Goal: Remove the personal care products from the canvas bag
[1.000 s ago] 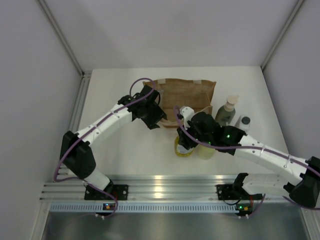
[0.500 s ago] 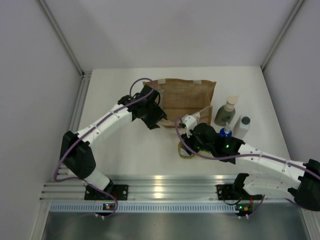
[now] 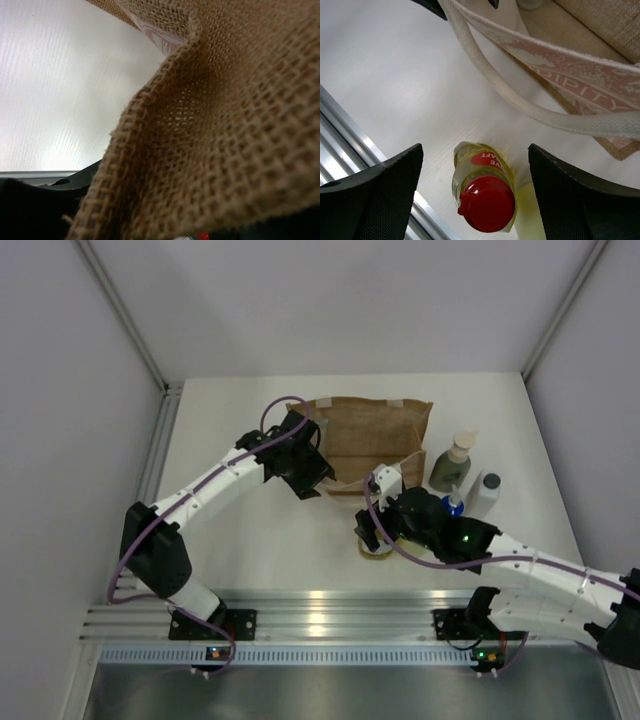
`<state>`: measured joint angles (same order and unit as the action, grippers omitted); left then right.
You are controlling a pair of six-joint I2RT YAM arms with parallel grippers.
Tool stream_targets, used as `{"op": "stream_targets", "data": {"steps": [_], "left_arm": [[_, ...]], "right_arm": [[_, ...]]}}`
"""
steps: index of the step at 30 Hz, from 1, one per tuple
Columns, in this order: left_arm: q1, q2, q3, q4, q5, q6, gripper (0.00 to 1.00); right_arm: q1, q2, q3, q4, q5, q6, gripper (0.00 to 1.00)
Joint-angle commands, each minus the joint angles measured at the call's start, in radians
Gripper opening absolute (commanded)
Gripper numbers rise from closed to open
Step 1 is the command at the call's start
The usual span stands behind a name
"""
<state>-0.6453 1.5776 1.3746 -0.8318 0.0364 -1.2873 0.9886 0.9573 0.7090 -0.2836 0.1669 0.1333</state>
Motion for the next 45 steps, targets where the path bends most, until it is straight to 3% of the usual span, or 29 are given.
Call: {"op": "stream_targets", "data": {"steps": [1,8,12,20,23,30,35,40,45], "left_arm": [[-0.002,-0.008,0.018,0.003,0.023,0.0,0.57],[-0.002,-0.024,0.015,0.002,0.022,0.0,0.63],[-0.004,-0.036,0.023,0.002,0.001,0.016,0.82],[-0.002,-0.062,0.086,0.0,-0.067,0.054,0.89],[-0.001,-0.064,0.104,0.0,-0.09,0.069,0.9],[0.013,-0.076,0.138,0.0,-0.142,0.106,0.88],[0.027,-0.094,0.147,-0.013,-0.191,0.118,0.81],[0.058,-0.119,0.142,-0.039,-0.239,0.135,0.65],[0.091,-0.111,0.135,-0.038,-0.248,0.158,0.62]], "right_arm": [[0.019,-0.02,0.066,0.064,0.02,-0.003,0.84],[0.018,-0.037,0.185,0.015,0.022,-0.018,0.89],[0.013,0.007,0.292,-0.002,0.02,0.002,0.9],[-0.04,0.204,0.533,-0.029,0.025,0.084,0.93],[-0.129,0.271,0.624,-0.048,-0.073,0.124,0.92],[-0.395,0.386,0.794,-0.065,-0.363,0.147,0.9],[-0.456,0.498,0.897,-0.118,-0.51,0.074,0.89],[-0.484,0.627,1.003,-0.19,-0.621,-0.049,0.88],[-0.49,0.742,1.093,-0.244,-0.655,-0.22,0.86]]}}
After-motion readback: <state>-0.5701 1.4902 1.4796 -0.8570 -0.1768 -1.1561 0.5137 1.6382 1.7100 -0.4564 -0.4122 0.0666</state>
